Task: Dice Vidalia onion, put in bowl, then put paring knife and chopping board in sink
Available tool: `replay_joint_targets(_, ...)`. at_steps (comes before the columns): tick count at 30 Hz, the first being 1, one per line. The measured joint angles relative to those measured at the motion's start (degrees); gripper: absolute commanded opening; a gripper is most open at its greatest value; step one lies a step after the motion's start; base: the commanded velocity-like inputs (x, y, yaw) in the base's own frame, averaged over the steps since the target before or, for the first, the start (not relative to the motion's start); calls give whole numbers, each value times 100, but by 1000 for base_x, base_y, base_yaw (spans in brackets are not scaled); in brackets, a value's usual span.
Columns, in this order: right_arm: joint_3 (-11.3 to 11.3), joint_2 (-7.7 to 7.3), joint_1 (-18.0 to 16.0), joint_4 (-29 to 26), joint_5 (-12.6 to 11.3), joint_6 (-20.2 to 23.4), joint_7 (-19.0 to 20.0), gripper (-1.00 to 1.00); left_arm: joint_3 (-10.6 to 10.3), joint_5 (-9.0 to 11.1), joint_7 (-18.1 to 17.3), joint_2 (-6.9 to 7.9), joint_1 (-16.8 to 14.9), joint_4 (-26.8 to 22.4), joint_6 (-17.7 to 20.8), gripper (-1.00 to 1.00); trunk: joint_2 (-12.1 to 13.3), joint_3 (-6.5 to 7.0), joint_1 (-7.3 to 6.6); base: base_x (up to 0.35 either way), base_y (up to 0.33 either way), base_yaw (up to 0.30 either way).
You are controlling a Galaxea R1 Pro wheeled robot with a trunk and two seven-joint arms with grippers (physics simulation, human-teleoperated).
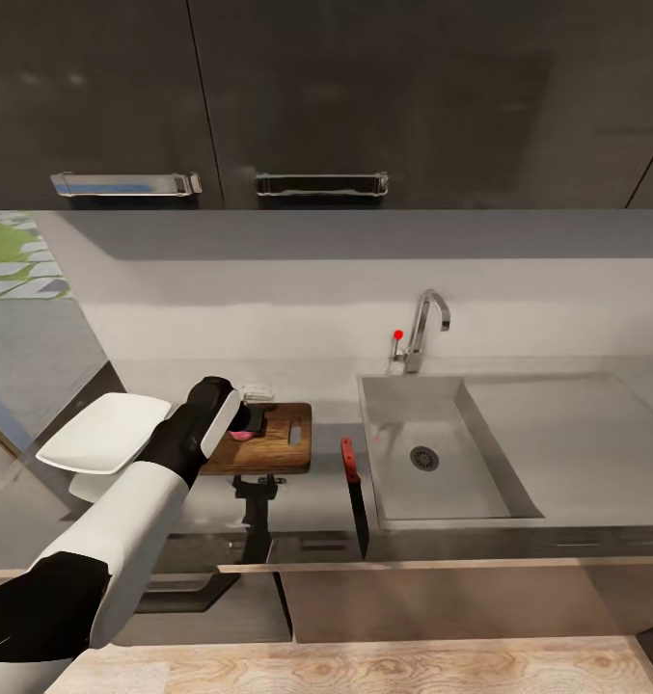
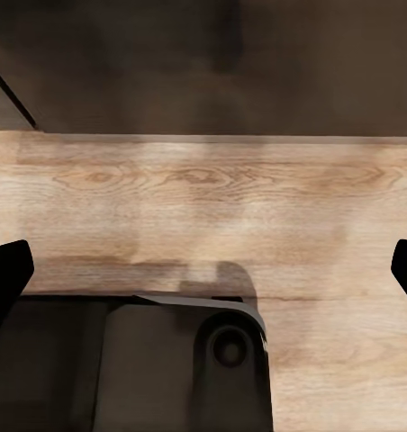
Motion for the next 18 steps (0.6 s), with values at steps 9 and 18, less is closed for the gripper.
replay_joint_targets(9,0,0,0,0,2,0,0,100,0,5,-2,0,0,-5,0,100,0,0,0,0,0,0)
replay_joint_targets(18,0,0,0,0,1,0,0,100,0,4,2,0,0,-6,0,100,0,0,0,0,0,0)
